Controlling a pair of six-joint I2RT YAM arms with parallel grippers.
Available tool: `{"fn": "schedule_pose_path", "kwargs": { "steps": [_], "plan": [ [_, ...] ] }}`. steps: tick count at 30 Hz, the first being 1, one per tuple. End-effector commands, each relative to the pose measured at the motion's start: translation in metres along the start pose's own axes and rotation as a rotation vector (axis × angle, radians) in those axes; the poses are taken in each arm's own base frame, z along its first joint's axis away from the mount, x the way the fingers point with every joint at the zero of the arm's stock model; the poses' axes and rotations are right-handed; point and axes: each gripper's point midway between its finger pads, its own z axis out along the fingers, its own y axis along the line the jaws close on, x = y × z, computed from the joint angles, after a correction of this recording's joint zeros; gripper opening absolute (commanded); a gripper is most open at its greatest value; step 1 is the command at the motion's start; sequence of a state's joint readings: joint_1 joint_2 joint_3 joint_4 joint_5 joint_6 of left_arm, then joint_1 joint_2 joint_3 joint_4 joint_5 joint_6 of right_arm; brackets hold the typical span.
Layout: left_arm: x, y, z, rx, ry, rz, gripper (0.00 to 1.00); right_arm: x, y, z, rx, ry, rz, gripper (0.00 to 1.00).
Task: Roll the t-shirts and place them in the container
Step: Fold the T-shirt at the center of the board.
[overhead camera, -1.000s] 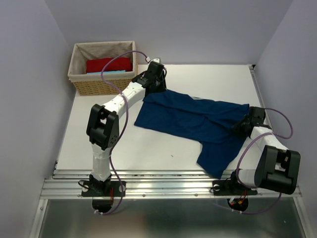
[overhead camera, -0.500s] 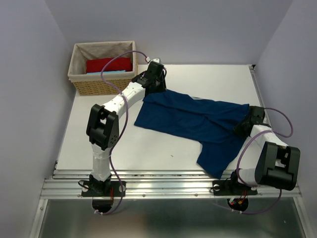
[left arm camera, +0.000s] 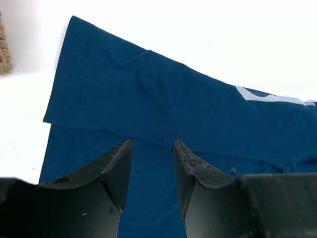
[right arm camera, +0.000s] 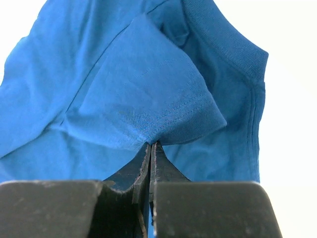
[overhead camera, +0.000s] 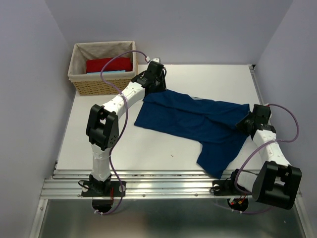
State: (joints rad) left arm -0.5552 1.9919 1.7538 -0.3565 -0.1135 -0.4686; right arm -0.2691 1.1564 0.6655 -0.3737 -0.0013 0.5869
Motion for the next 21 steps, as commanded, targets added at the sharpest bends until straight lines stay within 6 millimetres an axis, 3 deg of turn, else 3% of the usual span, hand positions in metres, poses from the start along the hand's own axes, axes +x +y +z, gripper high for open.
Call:
{"fn": "schedule_pose_path", "kwargs": {
  "steps": [1,11,17,21],
  "plan": [
    [-0.027,-0.011,-0.029,0.035,-0.078,0.003,0.50,-0.007,0.011,-0.021,-0.050,0.002,-0.012,0.01],
    [-0.026,-0.011,-0.026,0.030,-0.072,0.007,0.50,-0.013,0.028,-0.047,-0.112,0.012,-0.025,0.01],
    [-0.027,-0.012,-0.025,0.031,-0.071,0.009,0.50,-0.017,0.030,-0.050,-0.114,0.008,-0.022,0.01],
    [-0.025,-0.010,-0.024,0.024,-0.065,0.013,0.50,-0.008,0.021,-0.046,-0.079,0.033,-0.023,0.01]
  ]
}}
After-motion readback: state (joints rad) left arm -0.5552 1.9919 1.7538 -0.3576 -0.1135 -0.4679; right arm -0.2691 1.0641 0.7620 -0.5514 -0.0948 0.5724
